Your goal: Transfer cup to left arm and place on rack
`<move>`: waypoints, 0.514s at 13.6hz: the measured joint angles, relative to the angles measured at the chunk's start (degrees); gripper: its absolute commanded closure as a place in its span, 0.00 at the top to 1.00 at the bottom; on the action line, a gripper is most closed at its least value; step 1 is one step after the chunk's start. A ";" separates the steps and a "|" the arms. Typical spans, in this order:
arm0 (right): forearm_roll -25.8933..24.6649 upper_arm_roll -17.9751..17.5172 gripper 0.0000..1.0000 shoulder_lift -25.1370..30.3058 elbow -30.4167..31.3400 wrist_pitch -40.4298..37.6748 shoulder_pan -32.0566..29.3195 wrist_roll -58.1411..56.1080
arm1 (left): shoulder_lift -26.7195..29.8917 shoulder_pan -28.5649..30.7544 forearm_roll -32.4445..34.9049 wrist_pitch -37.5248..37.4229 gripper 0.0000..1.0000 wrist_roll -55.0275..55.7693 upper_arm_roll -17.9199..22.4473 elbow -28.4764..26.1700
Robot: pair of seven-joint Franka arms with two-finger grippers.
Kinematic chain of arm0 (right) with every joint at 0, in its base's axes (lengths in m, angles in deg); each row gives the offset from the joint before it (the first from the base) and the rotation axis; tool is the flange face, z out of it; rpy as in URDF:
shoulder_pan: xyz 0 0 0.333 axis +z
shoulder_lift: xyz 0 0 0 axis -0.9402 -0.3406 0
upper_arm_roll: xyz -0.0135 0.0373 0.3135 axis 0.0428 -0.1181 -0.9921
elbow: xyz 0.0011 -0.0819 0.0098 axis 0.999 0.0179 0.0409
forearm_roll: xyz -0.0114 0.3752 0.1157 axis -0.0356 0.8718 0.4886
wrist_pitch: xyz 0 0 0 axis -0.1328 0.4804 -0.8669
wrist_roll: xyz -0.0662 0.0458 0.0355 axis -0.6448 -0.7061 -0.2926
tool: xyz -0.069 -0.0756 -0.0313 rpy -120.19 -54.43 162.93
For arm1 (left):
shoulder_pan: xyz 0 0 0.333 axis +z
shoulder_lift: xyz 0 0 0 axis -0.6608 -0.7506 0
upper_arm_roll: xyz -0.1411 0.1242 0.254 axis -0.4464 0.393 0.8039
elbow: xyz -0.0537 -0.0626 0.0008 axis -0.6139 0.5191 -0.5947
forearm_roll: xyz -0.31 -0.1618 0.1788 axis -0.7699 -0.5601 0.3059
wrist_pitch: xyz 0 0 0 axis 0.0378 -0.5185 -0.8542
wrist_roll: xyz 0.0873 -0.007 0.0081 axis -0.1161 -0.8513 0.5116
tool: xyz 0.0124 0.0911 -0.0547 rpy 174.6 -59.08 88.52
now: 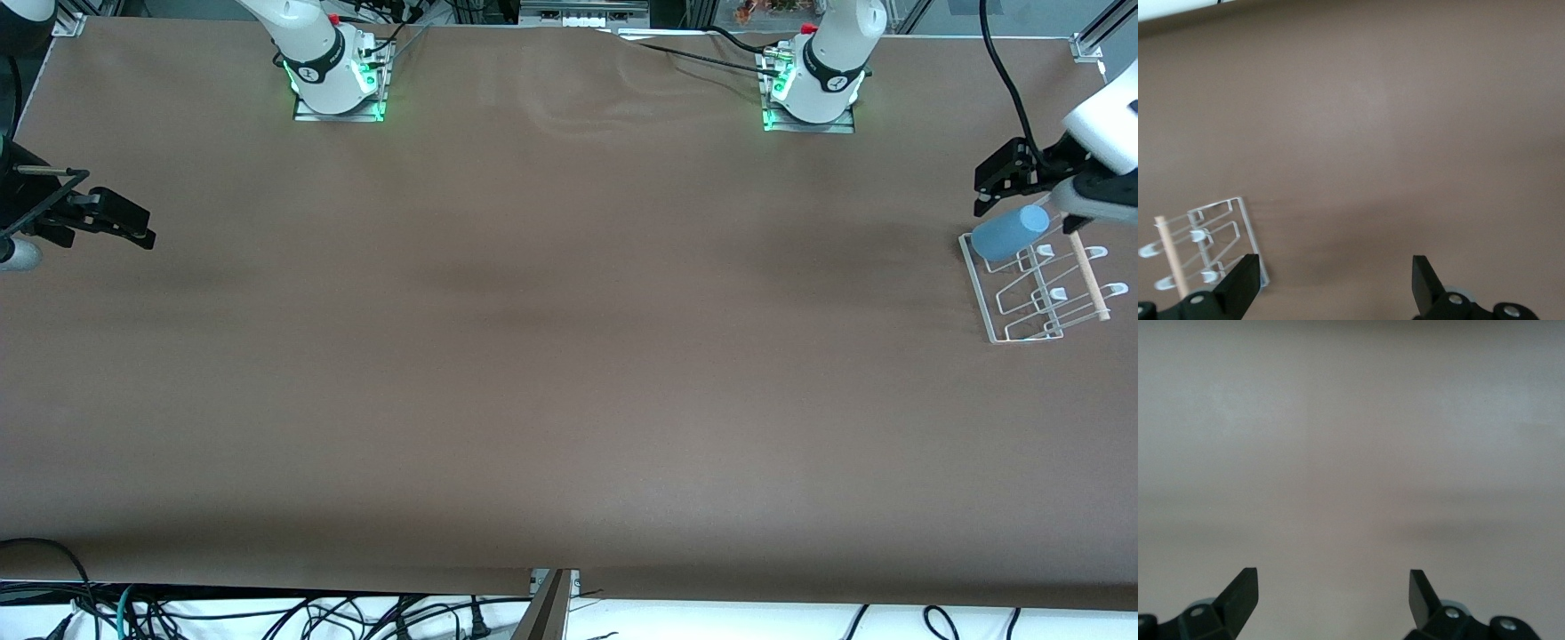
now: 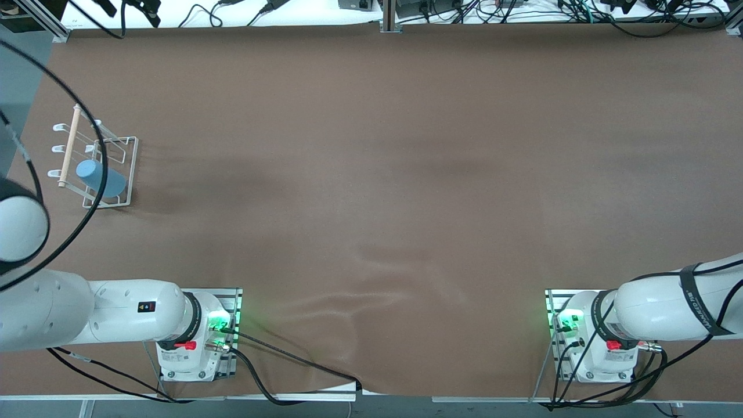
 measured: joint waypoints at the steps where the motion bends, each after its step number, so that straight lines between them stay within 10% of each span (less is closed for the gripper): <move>1: 0.00 0.00 1.00 0.00 0.00 0.00 0.00 0.00 | 0.72 0.41 -1.07 1.35 1.00 2.38 0.15 -1.47; 7: 0.00 0.00 1.00 0.00 0.00 0.00 0.00 0.00 | 0.85 0.46 -1.41 2.81 1.00 10.14 -0.36 -2.79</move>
